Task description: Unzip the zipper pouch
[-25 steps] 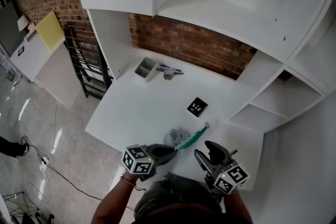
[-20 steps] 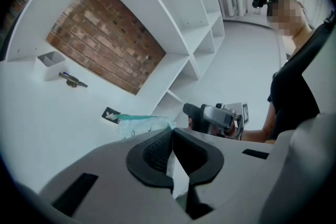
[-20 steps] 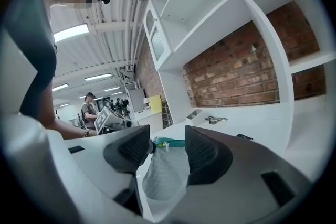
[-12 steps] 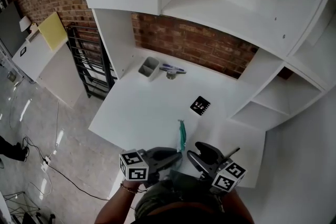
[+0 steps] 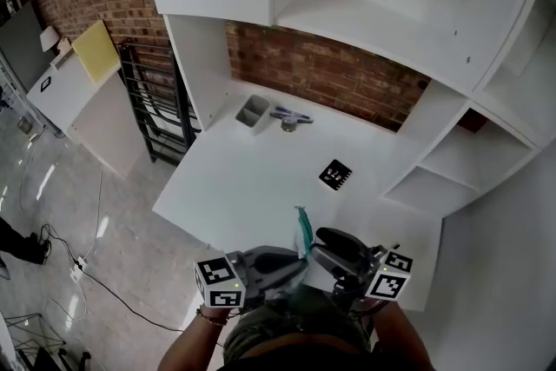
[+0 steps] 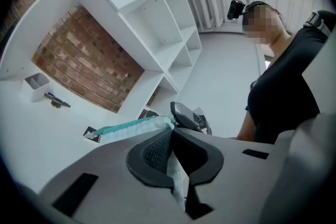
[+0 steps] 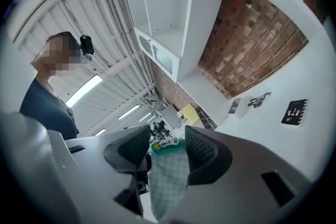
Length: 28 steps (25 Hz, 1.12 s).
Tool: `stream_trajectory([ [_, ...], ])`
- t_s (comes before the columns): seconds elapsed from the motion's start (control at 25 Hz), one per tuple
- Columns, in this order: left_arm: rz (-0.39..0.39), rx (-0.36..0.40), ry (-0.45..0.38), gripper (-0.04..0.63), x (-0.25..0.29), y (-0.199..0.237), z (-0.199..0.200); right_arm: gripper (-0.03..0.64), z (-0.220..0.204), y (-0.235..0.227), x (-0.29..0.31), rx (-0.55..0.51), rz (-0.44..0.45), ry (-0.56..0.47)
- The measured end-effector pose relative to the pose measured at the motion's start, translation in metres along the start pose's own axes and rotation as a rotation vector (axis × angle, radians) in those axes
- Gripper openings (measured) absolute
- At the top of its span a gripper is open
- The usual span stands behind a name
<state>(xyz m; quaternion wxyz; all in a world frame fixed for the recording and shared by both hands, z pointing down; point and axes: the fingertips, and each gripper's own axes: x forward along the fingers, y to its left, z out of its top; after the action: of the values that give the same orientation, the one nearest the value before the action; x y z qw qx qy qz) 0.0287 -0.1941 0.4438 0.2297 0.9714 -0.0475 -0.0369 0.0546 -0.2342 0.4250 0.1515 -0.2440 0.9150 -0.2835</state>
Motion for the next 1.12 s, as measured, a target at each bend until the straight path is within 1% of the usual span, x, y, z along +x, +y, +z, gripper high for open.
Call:
stream_trajectory([
  [0.12, 0.009, 0.014, -0.004, 0.006, -0.002, -0.005, 0.001, 0.207, -0.007, 0.006, 0.003, -0.004, 0.020, 0.024],
  [0.28, 0.033, 0.012, -0.012, 0.006, -0.007, -0.006, 0.000, 0.198, -0.005, 0.015, 0.005, 0.011, 0.065, 0.003],
  [0.32, 0.036, 0.006, -0.018, 0.006, -0.008, -0.006, 0.000, 0.184, -0.004, 0.018, 0.005, 0.010, 0.077, -0.002],
  [0.4, 0.043, 0.003, -0.024, 0.006, -0.013, -0.006, 0.000, 0.132, -0.002, 0.022, 0.007, 0.012, 0.100, -0.011],
  [0.48, 0.050, 0.012, -0.015, 0.006, -0.014, -0.006, 0.000, 0.112, -0.001, 0.022, 0.008, 0.010, 0.108, -0.010],
  [0.6, 0.054, 0.036, 0.021, 0.006, -0.014, -0.005, -0.004, 0.097, 0.001, 0.022, 0.008, 0.017, 0.125, -0.013],
  [0.68, 0.051, 0.045, 0.039, 0.006, -0.014, -0.004, -0.006, 0.071, 0.000, 0.025, 0.007, 0.016, 0.141, -0.009],
  [0.88, 0.043, 0.056, 0.067, 0.006, -0.012, -0.006, -0.012, 0.041, -0.009, 0.023, 0.009, -0.010, 0.122, 0.027],
  [1.0, 0.028, 0.065, 0.088, 0.006, -0.009, -0.010, -0.016, 0.008, -0.007, 0.016, 0.005, 0.006, 0.100, 0.009],
  [1.12, 0.016, 0.077, 0.109, 0.006, -0.006, -0.014, -0.020, 0.003, -0.003, 0.015, 0.002, 0.014, 0.109, 0.002],
])
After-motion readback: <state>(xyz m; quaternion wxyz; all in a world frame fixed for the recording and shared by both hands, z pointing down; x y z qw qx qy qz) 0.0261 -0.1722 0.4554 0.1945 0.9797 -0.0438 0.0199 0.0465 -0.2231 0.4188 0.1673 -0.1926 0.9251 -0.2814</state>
